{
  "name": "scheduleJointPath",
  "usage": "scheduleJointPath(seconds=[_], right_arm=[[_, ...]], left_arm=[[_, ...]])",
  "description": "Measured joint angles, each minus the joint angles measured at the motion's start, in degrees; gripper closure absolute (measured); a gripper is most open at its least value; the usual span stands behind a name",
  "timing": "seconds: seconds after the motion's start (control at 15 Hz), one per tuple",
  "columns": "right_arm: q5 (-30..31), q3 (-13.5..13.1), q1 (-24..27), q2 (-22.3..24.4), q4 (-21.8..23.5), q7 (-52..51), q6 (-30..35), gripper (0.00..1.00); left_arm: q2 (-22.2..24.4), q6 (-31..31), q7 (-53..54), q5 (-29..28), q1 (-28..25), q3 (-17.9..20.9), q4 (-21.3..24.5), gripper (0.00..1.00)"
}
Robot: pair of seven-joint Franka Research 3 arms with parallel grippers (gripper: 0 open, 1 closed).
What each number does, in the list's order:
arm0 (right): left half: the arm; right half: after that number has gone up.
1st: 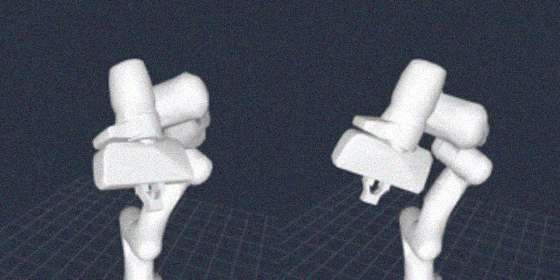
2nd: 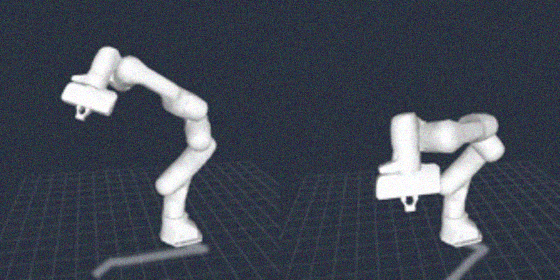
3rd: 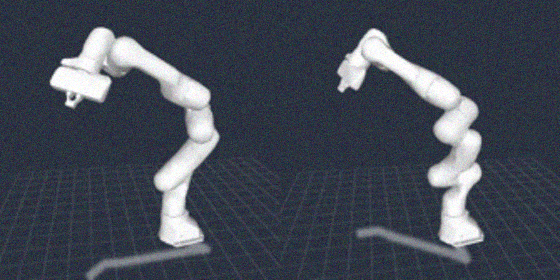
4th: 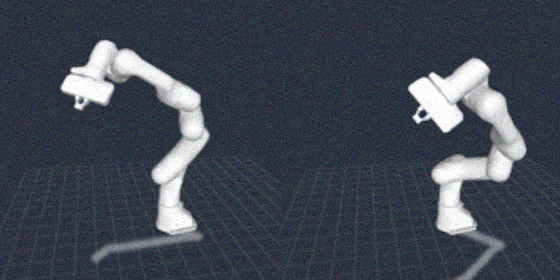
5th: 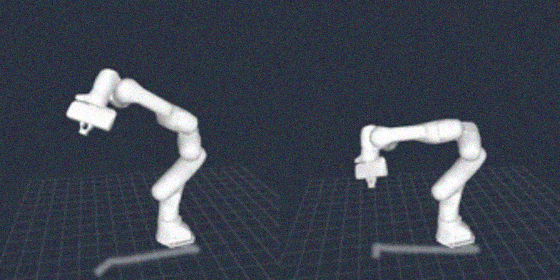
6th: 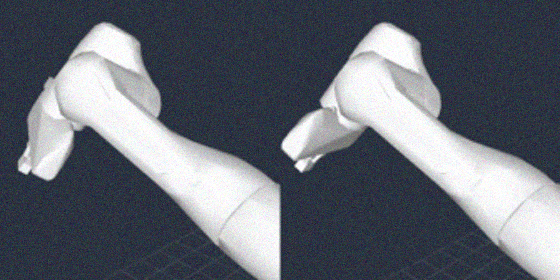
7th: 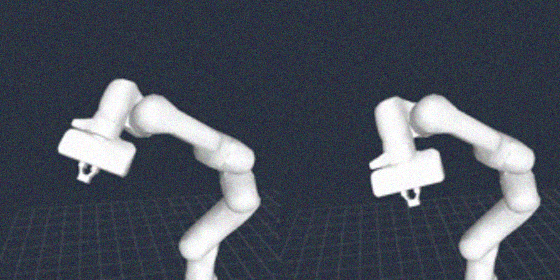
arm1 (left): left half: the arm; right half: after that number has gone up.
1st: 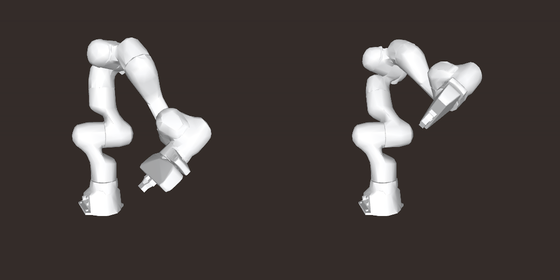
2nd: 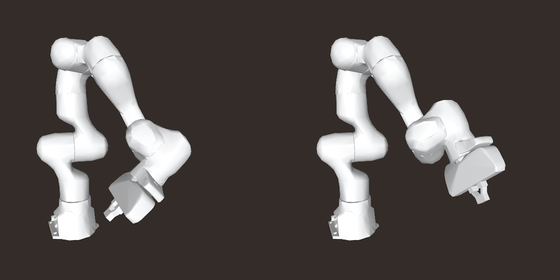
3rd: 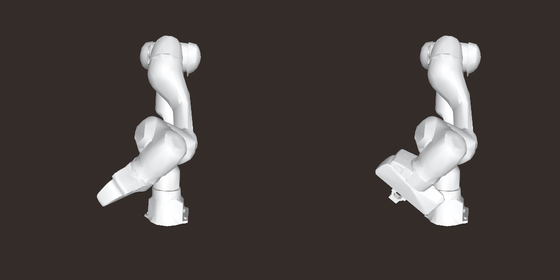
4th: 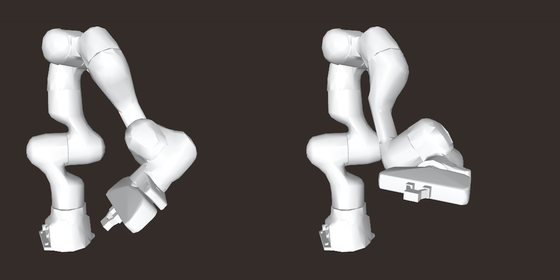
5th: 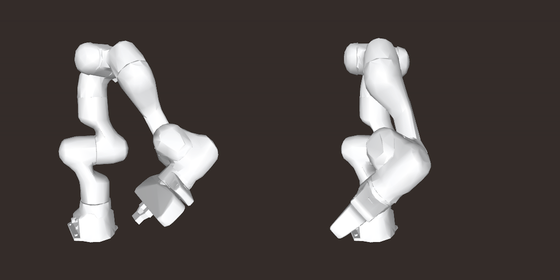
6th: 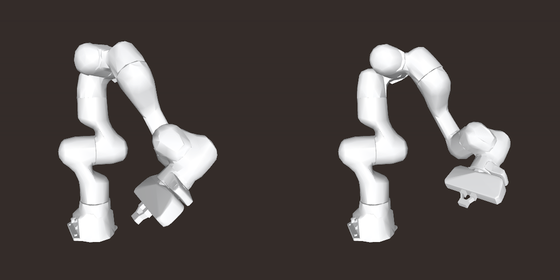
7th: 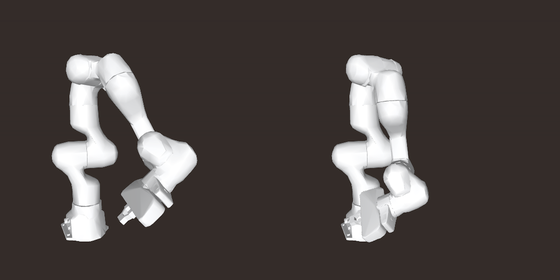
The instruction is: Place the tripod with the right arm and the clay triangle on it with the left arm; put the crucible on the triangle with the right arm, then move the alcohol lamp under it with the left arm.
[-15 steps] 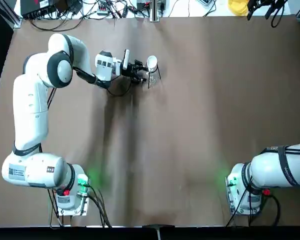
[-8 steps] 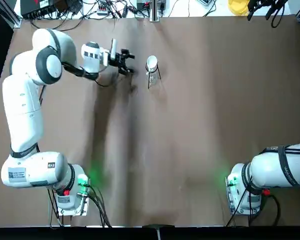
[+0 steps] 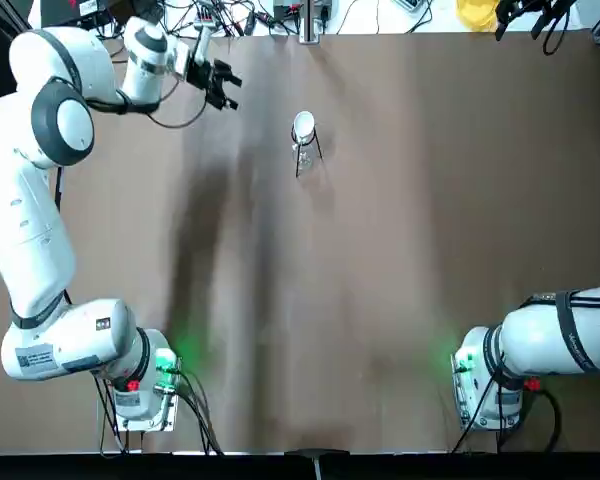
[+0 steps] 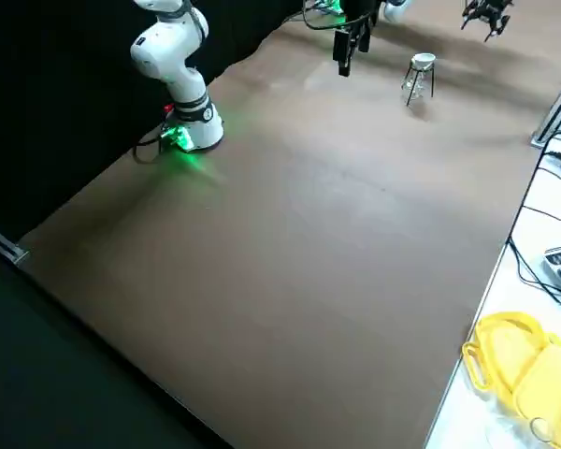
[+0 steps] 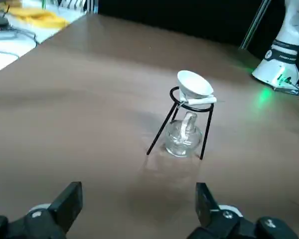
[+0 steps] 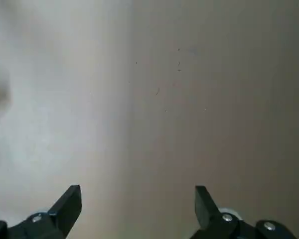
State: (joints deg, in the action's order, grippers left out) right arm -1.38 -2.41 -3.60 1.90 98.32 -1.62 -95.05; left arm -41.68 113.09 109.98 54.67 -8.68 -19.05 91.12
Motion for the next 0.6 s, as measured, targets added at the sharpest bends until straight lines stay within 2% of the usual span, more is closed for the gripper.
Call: scheduleJointPath(seconds=[0.33, 0.6], right_arm=[[-0.05, -0.21, 0.71, 0.0, 0.02, 0.0, 0.0, 0.0], [-0.06, -0.13, 0.7, -0.01, 0.05, 0.0, 0.0, 0.0]], left_arm=[[7.2, -0.01, -17.71, -10.43, 0.06, -0.12, -1.09, 0.0], [13.59, -0.82, -31.88, -21.41, 0.15, -0.13, -1.08, 0.0]])
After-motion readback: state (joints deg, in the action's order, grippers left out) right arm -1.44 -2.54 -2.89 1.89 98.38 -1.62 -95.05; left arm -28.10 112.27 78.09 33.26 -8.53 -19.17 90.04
